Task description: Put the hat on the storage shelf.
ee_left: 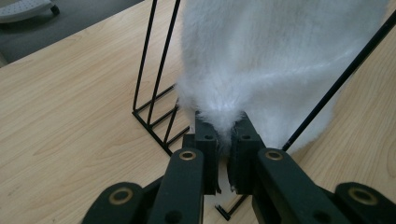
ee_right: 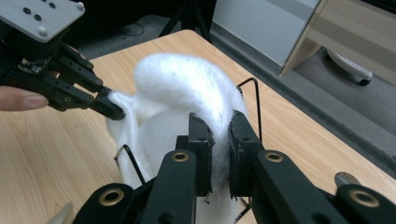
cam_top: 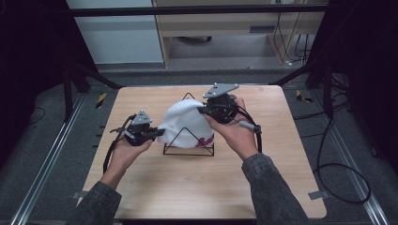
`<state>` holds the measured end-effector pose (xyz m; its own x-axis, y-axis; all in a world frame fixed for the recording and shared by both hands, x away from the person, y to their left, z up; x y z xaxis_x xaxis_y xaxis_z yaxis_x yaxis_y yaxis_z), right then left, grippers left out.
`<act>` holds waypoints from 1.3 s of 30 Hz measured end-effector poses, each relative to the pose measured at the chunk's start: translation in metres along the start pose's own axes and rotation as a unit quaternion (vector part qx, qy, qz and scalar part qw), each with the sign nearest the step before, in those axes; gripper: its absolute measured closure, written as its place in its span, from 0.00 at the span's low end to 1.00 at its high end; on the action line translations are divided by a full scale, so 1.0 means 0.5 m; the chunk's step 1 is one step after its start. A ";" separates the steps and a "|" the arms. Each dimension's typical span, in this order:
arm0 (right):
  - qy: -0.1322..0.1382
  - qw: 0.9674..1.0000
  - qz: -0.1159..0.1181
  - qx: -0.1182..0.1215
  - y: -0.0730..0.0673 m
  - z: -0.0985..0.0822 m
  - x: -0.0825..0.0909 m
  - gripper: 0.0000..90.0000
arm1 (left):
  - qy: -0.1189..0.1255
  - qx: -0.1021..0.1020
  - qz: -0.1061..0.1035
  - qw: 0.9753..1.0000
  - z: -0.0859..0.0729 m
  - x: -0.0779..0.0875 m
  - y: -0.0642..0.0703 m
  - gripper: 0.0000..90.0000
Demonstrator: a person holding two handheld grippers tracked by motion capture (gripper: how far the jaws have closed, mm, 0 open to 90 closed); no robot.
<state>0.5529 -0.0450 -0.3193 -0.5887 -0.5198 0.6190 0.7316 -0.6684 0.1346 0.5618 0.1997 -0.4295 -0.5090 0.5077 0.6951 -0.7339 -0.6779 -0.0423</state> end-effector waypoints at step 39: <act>-0.027 0.999 0.021 -0.001 -0.022 -0.015 -0.046 0.89 | -0.016 0.017 -0.004 1.000 -0.049 -0.033 -0.013 0.93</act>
<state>0.5558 -0.0294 -0.3408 -0.5379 -0.5176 0.6654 0.7548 -0.6473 0.1066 0.5641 0.2087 -0.4580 -0.4885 0.4952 0.7184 -0.7218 -0.6920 -0.0138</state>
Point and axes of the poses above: each handheld gripper's, and its own axes: x roughly backward along the jaws, z roughly out of its top, y roughly to its right, the point moved 4 cm from there along -x, roughly forward along the jaws, and after that the axes turned 7 degrees about -y, right-handed, at the moved point
